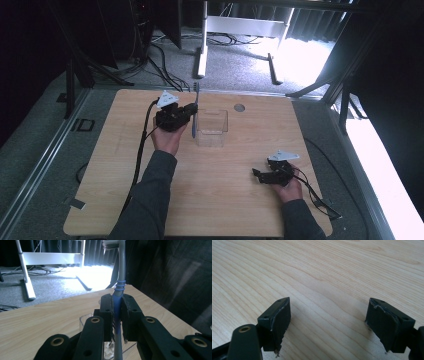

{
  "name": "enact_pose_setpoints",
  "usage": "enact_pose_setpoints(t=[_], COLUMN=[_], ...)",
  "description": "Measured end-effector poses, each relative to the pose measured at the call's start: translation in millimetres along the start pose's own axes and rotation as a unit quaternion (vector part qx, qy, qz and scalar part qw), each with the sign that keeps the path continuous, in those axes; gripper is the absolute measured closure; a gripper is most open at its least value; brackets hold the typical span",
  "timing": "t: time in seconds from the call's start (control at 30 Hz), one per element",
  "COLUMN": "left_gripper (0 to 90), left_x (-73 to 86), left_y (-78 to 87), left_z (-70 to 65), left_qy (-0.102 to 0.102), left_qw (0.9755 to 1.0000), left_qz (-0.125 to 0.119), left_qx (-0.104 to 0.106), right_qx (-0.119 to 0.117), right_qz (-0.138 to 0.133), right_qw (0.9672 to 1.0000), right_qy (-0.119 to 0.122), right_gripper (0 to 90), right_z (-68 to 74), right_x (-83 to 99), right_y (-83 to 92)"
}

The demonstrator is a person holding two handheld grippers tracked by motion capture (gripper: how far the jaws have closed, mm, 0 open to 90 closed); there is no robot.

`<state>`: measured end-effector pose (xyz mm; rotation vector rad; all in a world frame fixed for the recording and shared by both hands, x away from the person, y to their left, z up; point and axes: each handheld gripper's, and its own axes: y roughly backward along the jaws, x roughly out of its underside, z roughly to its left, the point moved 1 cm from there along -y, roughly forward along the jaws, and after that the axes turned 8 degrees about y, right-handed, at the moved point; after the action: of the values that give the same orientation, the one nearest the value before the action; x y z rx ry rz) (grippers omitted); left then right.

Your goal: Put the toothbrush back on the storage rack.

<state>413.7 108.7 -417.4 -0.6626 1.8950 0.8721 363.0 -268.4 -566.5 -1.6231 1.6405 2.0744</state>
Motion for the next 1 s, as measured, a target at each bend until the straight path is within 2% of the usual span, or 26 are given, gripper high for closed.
enact_pose_setpoints(t=[0.37, 0.8, 1.0], left_gripper=[80.4, 80.3, 80.4], left_x=[-1.2, -9.2, -9.4], left_y=[-5.0, -10.2, -12.6], left_z=[0.7, -8.2, -9.0], left_qy=[0.006, -0.008, -0.004], left_qw=[0.9999, 0.9997, 0.9992], left_qz=[-0.012, -0.025, -0.039], left_qx=[0.001, 0.0, 0.005], right_qx=[0.0, 0.0, 0.0], right_qz=[0.0, 0.0, 0.0], right_qw=[1.0, 1.0, 1.0], right_qy=[0.0, 0.0, -0.001], right_gripper=[19.6, 19.6, 19.6], right_z=[0.0, 0.0, 0.1], right_x=[0.0, 0.0, 0.0], right_y=[0.0, 0.0, 0.1])
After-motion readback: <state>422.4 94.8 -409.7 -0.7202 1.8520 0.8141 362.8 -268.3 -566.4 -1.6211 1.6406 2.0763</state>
